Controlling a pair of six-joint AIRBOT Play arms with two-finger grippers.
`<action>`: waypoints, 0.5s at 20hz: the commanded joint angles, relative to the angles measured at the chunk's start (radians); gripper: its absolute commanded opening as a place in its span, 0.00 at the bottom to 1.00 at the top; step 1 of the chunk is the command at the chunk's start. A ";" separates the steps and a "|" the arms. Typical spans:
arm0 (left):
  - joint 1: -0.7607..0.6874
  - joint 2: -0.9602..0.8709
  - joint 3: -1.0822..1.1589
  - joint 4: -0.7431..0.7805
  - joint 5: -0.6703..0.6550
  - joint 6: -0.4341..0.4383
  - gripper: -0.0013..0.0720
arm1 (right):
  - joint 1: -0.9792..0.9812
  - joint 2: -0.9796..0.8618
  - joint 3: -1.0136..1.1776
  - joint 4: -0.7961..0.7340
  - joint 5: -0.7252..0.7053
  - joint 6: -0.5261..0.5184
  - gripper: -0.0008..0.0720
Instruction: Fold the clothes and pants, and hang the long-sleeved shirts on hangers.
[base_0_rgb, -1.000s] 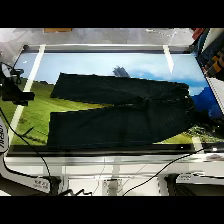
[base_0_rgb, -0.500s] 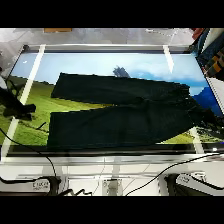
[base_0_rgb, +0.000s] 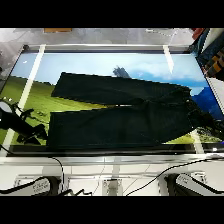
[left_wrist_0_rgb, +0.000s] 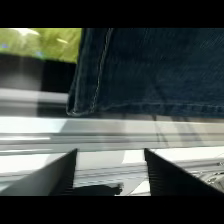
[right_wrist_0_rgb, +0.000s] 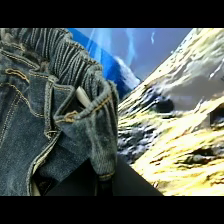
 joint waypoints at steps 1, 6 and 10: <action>0.027 0.103 -0.121 -0.024 0.090 0.000 0.70 | 0.000 0.002 -0.003 -0.003 -0.004 0.001 0.06; 0.080 0.289 -0.259 -0.026 0.147 -0.092 0.70 | 0.000 0.002 -0.003 -0.003 -0.006 -0.002 0.06; 0.080 0.306 -0.418 -0.129 0.279 -0.103 0.70 | 0.000 0.002 -0.003 -0.003 -0.005 -0.002 0.06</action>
